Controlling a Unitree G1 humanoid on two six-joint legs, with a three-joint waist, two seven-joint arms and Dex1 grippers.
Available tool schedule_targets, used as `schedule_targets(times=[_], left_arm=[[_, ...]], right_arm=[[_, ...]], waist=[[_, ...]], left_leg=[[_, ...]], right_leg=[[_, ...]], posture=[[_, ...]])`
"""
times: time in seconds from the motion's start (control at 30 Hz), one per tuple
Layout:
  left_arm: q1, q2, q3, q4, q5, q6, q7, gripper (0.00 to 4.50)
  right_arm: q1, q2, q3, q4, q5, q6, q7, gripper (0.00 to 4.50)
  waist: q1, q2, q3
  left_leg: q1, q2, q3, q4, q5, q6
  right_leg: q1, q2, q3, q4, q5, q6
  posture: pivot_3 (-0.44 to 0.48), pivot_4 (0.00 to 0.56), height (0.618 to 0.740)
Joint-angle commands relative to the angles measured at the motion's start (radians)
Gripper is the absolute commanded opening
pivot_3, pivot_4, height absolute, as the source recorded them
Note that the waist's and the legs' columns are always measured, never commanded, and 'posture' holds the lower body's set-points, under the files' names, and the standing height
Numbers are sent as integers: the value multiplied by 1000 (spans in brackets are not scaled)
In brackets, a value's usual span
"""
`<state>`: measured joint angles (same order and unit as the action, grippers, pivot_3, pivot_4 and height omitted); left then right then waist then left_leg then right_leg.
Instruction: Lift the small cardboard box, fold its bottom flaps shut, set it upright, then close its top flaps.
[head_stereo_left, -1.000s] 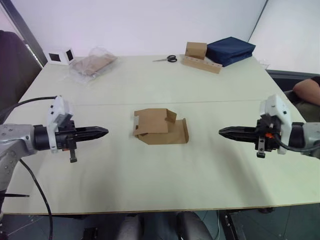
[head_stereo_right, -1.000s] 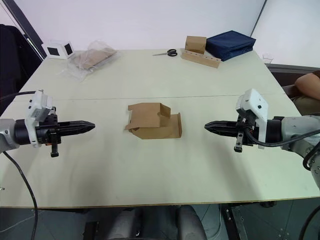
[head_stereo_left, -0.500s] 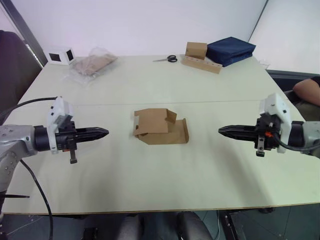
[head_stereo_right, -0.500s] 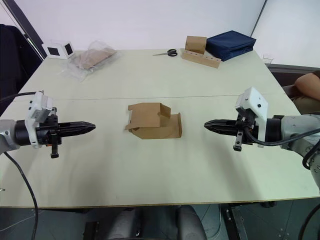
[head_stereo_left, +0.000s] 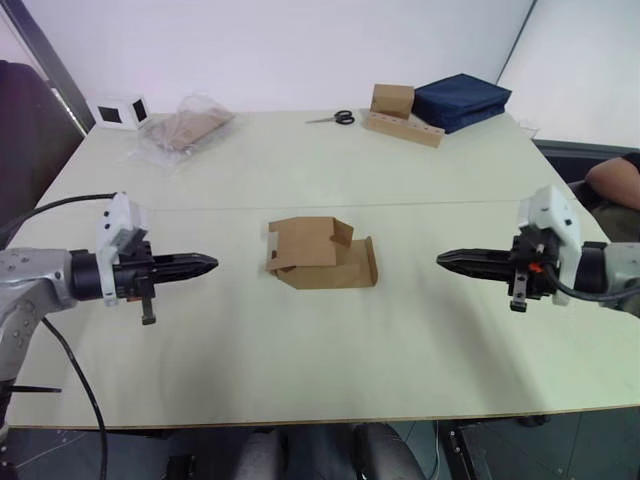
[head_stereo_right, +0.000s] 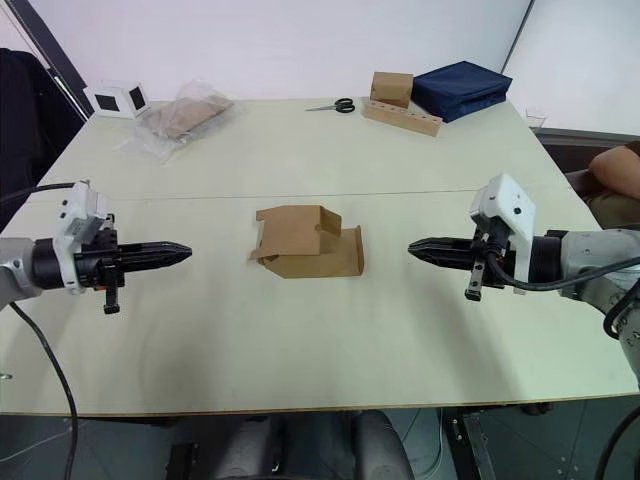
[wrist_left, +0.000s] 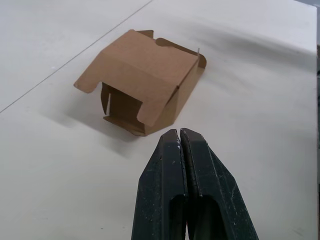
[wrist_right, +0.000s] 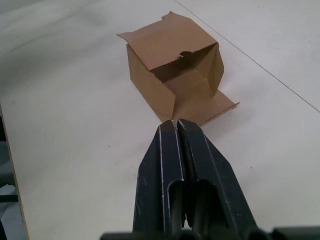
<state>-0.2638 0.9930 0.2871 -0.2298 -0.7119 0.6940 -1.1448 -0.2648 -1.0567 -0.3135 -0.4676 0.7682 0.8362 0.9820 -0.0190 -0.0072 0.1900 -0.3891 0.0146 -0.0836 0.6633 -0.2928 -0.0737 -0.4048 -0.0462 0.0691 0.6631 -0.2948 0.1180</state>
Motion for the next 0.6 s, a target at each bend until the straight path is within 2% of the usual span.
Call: schedule_targets(times=[0.03,0.13,0.27,0.43,0.47,0.6], left_arm=[[-67,-35,4,38,-53,59,42,40],[-158,-98,-51,144,-79,159,72,874],[-296,-176,-113,314,-143,348,53,2469],[-445,-259,-180,582,-122,485,26,4336],[-479,-277,-190,645,-109,498,23,4467],[-593,-332,-196,827,-72,519,19,4467]], right_arm=[[-13,10,0,-26,5,-19,-14,0],[-12,29,10,-39,5,-21,-37,0],[-6,45,22,-54,2,-27,-63,0],[14,67,26,-98,11,-20,-99,0],[22,73,26,-114,18,-15,-110,0],[58,87,13,-165,36,-1,-142,0]], waist=[[2,0,0],[3,0,0],[1,0,0],[-1,0,0],[-1,0,0],[-1,-1,0]], left_leg=[[0,0,0,0,0,0],[0,0,0,1,0,0],[0,0,0,1,0,0],[-1,0,-1,2,0,0],[-1,-1,-1,2,0,0],[-1,-1,-1,2,0,0]], right_leg=[[0,0,0,0,0,0],[0,0,0,1,0,0],[0,0,0,1,0,0],[-1,1,0,2,0,0],[-1,1,-1,2,0,0],[-1,1,0,2,0,0]], posture=[[0,150,740],[0,150,740],[0,150,740],[0,150,740],[0,150,740],[0,150,740]])
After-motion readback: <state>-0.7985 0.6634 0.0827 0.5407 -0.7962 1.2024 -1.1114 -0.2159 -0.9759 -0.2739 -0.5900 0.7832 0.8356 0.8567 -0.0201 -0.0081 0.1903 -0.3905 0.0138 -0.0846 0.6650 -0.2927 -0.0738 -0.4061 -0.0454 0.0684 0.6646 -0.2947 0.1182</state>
